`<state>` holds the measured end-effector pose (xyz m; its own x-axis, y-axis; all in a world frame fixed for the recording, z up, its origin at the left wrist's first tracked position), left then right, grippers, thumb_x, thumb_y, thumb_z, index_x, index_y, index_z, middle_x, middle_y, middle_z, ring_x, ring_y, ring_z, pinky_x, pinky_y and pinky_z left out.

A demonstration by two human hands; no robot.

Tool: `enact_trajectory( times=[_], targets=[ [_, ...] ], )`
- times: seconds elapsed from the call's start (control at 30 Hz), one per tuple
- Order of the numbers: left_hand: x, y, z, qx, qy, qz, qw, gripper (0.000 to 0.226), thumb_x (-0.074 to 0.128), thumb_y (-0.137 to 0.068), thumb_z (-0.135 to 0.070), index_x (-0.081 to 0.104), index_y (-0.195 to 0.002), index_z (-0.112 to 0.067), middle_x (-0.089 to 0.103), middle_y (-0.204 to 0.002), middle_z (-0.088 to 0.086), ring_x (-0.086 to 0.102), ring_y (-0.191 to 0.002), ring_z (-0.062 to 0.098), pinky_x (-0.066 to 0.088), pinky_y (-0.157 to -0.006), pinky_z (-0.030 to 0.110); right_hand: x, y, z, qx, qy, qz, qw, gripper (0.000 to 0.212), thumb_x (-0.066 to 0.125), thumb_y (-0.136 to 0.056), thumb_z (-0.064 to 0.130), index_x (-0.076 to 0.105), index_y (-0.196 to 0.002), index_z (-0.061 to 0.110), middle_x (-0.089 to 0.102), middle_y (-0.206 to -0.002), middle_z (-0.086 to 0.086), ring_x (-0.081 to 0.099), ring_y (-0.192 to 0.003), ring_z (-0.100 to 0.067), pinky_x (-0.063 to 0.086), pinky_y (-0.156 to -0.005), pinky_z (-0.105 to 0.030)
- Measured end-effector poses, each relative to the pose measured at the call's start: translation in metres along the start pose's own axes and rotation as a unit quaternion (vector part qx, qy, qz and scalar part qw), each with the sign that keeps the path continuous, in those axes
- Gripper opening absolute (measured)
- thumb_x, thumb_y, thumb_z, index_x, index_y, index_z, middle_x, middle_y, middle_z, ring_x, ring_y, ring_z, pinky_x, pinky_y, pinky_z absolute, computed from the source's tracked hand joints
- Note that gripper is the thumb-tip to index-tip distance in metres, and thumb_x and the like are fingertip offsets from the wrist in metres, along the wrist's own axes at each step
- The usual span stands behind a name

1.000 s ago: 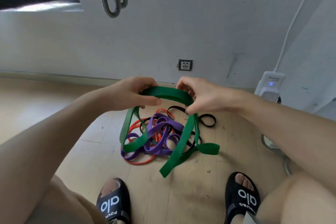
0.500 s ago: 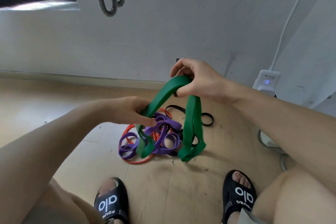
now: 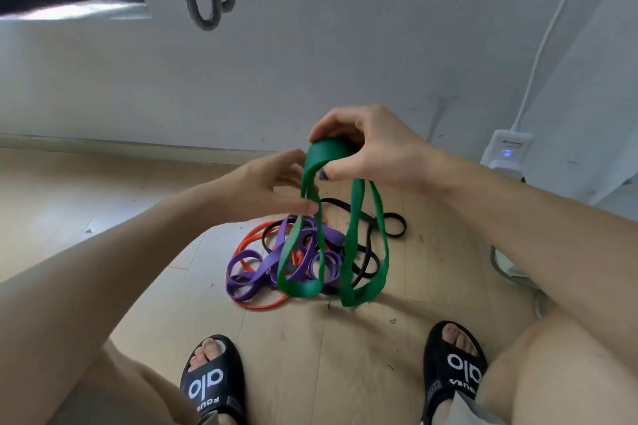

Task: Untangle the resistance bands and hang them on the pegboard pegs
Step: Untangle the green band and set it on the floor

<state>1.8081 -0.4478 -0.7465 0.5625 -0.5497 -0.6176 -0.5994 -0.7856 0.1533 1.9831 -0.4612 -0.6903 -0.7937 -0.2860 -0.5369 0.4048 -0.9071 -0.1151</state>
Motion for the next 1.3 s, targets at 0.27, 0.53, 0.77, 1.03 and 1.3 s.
enact_trajectory(
  times=[0.27,0.53,0.77,1.03,1.3],
  targets=[
    [-0.006,0.001,-0.02,0.073,0.053,-0.037,0.995,0.044,0.08,-0.087,-0.021,0.06,-0.125,-0.013,0.072,-0.103,-0.001,0.071,-0.101,0.017,0.057,-0.096,0.037,-0.004,-0.001,0.003,-0.026,-0.016,-0.024,0.999,0.036,0.084,-0.08,0.01,0.072,-0.113,0.019,0.076,-0.107,0.005,0.071,-0.101,-0.004,0.054,-0.09,-0.02],
    [-0.014,0.002,-0.019,0.067,-0.023,-0.056,0.996,0.028,0.078,-0.087,-0.041,0.058,-0.094,-0.022,0.049,-0.07,-0.006,0.046,-0.062,0.011,0.04,-0.06,0.034,-0.002,0.002,-0.002,0.002,0.047,0.023,0.999,0.052,0.078,-0.078,0.002,0.064,-0.123,0.024,0.072,-0.104,0.007,0.069,-0.089,-0.004,0.05,-0.076,-0.011],
    [-0.024,0.008,-0.017,0.047,-0.057,-0.062,0.995,0.024,0.073,-0.086,-0.043,0.058,-0.088,-0.025,0.052,-0.064,-0.016,0.048,-0.058,0.005,0.041,-0.058,0.025,0.0,0.002,-0.014,0.014,0.246,0.071,0.967,0.04,0.071,-0.078,0.009,0.063,-0.113,0.026,0.068,-0.099,0.003,0.064,-0.094,-0.018,0.055,-0.083,-0.041],
    [-0.008,0.007,-0.007,0.026,-0.035,0.023,0.999,0.016,0.075,-0.087,-0.046,0.06,-0.093,-0.047,0.063,-0.077,-0.012,0.065,-0.074,0.015,0.058,-0.078,0.049,-0.004,0.004,0.0,0.015,-0.005,-0.003,1.0,0.047,0.079,-0.077,-0.001,0.06,-0.117,0.017,0.071,-0.093,-0.009,0.065,-0.075,-0.011,0.054,-0.072,-0.027],
    [-0.004,0.004,-0.009,0.028,-0.011,0.025,0.999,0.026,0.075,-0.091,-0.026,0.056,-0.082,-0.041,0.056,-0.071,-0.016,0.055,-0.067,0.004,0.05,-0.071,0.029,-0.001,0.002,0.013,-0.002,-0.093,-0.01,0.996,0.057,0.082,-0.077,-0.003,0.057,-0.125,0.015,0.072,-0.1,-0.013,0.07,-0.085,-0.021,0.057,-0.08,-0.031]
  ],
)
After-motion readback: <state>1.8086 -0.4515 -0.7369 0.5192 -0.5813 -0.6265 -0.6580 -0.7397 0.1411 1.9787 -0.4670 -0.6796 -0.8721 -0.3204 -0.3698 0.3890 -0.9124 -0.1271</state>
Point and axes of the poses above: each hand's wrist, its own y-axis away from the middle knuckle, its own x-axis out of the palm, z = x × y, the point moved 5 cm from there along -y, towards the middle knuckle
